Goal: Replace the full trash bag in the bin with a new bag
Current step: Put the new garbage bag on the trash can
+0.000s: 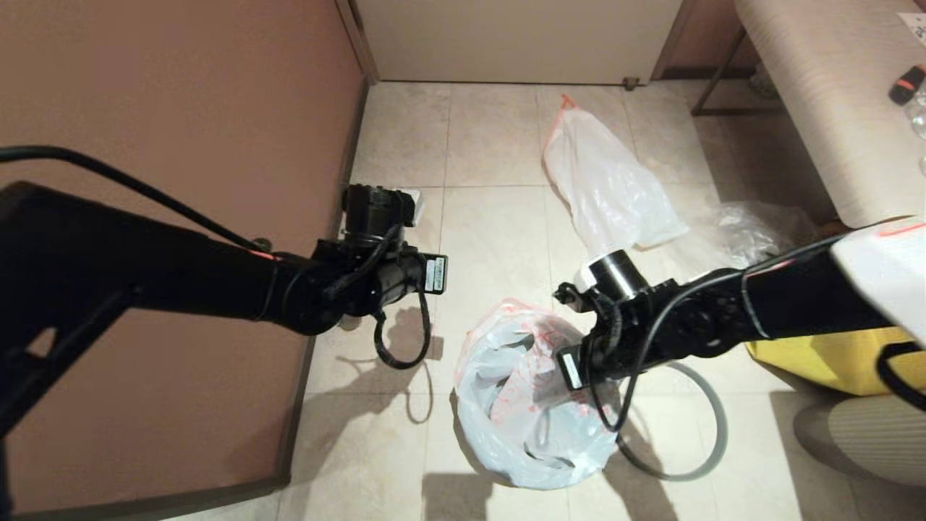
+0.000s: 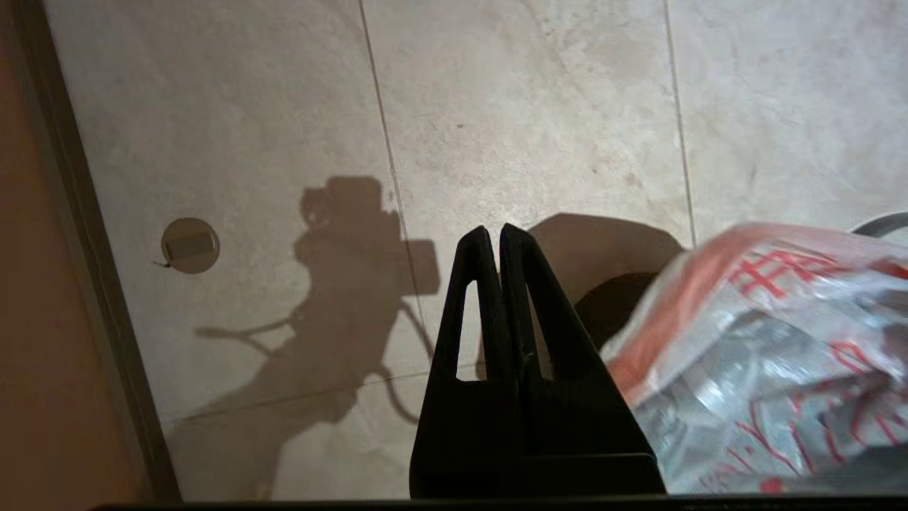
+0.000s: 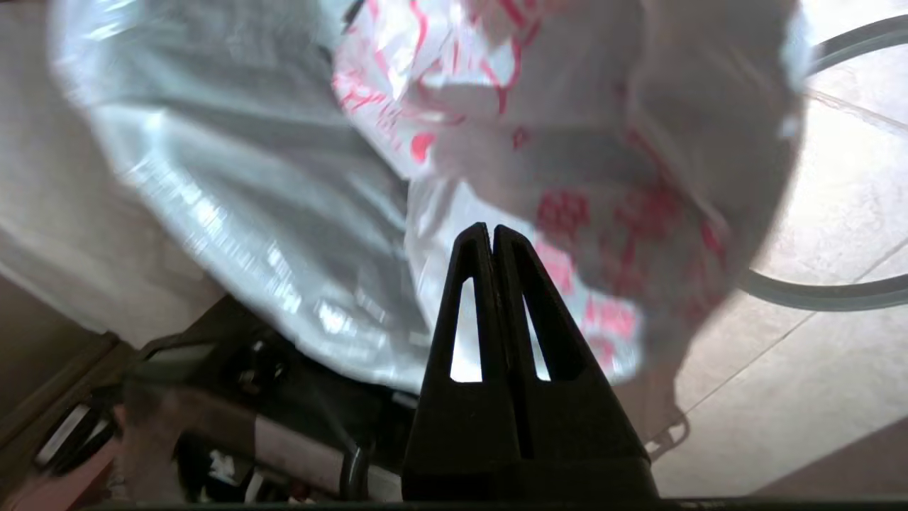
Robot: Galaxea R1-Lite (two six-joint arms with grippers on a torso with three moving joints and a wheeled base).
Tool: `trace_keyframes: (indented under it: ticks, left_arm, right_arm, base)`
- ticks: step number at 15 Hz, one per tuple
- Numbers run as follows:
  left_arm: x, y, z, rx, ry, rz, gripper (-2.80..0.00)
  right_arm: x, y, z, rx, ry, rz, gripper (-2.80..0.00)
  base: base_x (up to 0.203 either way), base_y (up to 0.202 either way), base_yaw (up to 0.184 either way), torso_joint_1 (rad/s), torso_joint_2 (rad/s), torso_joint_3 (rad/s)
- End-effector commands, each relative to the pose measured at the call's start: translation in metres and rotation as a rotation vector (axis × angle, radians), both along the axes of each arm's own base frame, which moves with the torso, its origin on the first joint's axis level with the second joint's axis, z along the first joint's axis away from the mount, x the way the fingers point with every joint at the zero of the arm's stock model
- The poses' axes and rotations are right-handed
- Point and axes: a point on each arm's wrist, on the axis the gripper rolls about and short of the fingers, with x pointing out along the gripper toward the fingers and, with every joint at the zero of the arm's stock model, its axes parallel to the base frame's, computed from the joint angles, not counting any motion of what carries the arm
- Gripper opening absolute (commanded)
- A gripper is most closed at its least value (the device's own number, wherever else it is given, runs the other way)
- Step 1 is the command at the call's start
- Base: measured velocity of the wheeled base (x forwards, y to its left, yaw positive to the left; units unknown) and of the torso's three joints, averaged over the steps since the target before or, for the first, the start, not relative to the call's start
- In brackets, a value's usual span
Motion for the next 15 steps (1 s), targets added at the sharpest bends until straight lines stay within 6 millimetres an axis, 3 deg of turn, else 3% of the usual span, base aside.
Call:
trace_keyframes:
  ticks: [1, 3, 4, 5, 7, 9, 13, 15]
  left_arm:
    - [0.032, -0.005, -0.038, 0.023, 0.06, 0.022, -2.8]
    - [0.021, 0.005, -0.027, 0.003, 0.078, 0.024, -2.8]
    - [0.006, 0.014, -0.006, -0.024, 0.058, 0.023, -2.8]
    - [-0.005, 0.021, 0.01, -0.046, 0.039, 0.02, -2.8]
    - [-0.015, 0.025, 0.005, -0.052, 0.08, 0.013, -2.8]
    - [-0.015, 0.027, 0.004, -0.069, 0.09, 0.025, -2.8]
    - [-0.027, 0.033, 0.022, -0.101, 0.059, -0.004, -2.8]
    - [-0.034, 0.035, 0.03, -0.135, 0.054, -0.037, -2.8]
  right_arm:
    - [0.026, 0.023, -0.061, -0.072, 0.1, 0.001, -2.8]
    - [0.011, 0.032, -0.063, -0.142, 0.117, -0.047, -2.8]
    - [0.001, 0.037, -0.074, -0.204, 0.13, -0.071, -2.8]
    - [0.004, 0.04, -0.089, -0.228, 0.154, -0.072, -2.8]
    - [0.017, 0.053, -0.109, -0.263, 0.168, -0.072, -2.8]
    - [0.007, 0.075, -0.117, -0.297, 0.176, -0.039, -2.8]
    - [0.008, 0.097, -0.176, -0.401, 0.186, -0.003, -2.8]
    - [0.02, 0.097, -0.175, -0.342, 0.2, 0.032, -2.8]
  base:
    - [0.0, 0.0, 0.0, 0.0, 0.0, 0.0]
    - [0.0, 0.0, 0.0, 0.0, 0.0, 0.0]
    - [0.0, 0.0, 0.0, 0.0, 0.0, 0.0]
    - [0.0, 0.0, 0.0, 0.0, 0.0, 0.0]
    - [0.0, 0.0, 0.0, 0.0, 0.0, 0.0]
    - [0.0, 0.0, 0.0, 0.0, 0.0, 0.0]
    - [0.0, 0.0, 0.0, 0.0, 0.0, 0.0]
    - [0.0, 0.0, 0.0, 0.0, 0.0, 0.0]
